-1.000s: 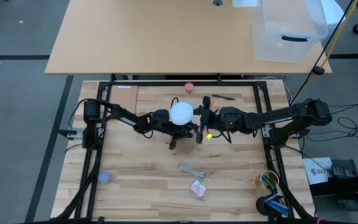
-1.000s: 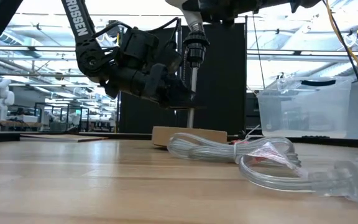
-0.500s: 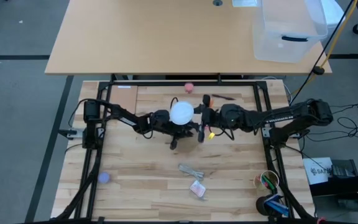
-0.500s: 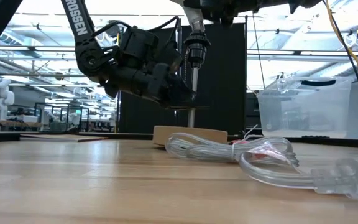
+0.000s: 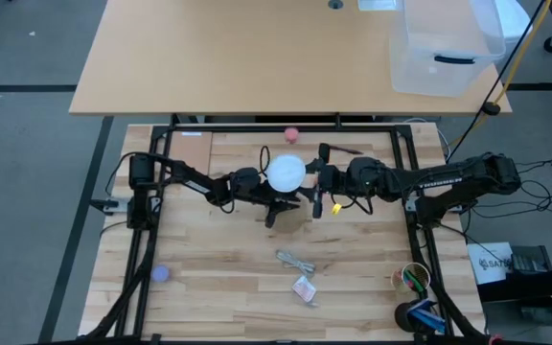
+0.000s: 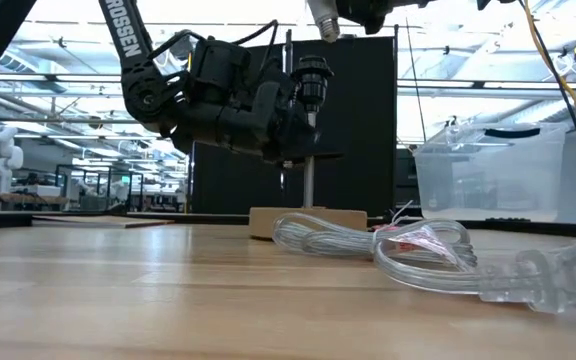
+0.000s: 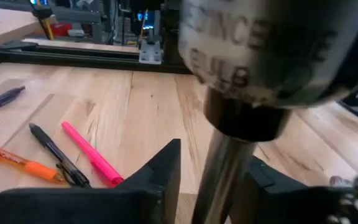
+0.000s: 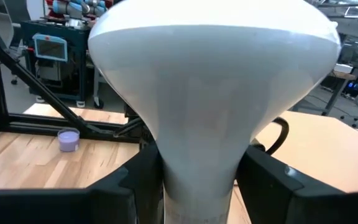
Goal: Screw lightbulb
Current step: Remove the white lightbulb from the desk lamp
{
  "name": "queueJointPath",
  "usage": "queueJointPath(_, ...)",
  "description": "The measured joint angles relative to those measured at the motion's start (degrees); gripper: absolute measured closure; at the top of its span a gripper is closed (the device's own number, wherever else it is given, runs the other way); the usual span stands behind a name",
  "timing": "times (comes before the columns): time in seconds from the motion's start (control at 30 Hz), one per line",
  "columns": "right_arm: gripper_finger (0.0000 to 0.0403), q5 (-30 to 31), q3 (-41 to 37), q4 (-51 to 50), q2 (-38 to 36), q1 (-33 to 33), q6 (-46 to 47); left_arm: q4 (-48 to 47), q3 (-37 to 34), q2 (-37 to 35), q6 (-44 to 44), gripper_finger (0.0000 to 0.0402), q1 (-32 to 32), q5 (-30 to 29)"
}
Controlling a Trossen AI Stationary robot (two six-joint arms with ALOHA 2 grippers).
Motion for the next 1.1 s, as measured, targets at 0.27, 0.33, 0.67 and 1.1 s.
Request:
queueJointPath(0.27, 0.0227, -0.1, 0.0, -4.0, -1.5, 0.0, -0.5, -5.2, 0.0, -2.0, -3.4, 0.0231, 1.0, 1.3)
queueJointPath(0.33, 0.0227, -0.1, 0.0, -5.5, -2.2, 0.0, -0.5, -8.1, 0.0, -3.1, -3.4, 0.0215, 1.6, 1.5)
queueJointPath(0.67, 0.0227, -0.1, 0.0, -10.5, -5.1, 0.0, -0.8, -14.6, 0.0, -7.7, -1.0, 0.0182, 2.3, 6.1)
queueJointPath(1.1, 0.0227, 0.2, 0.0, -11.9, -5.6, 0.0, -1.9, -28.6, 0.0, -15.7, 2.1, 0.0181, 2.3, 2.6)
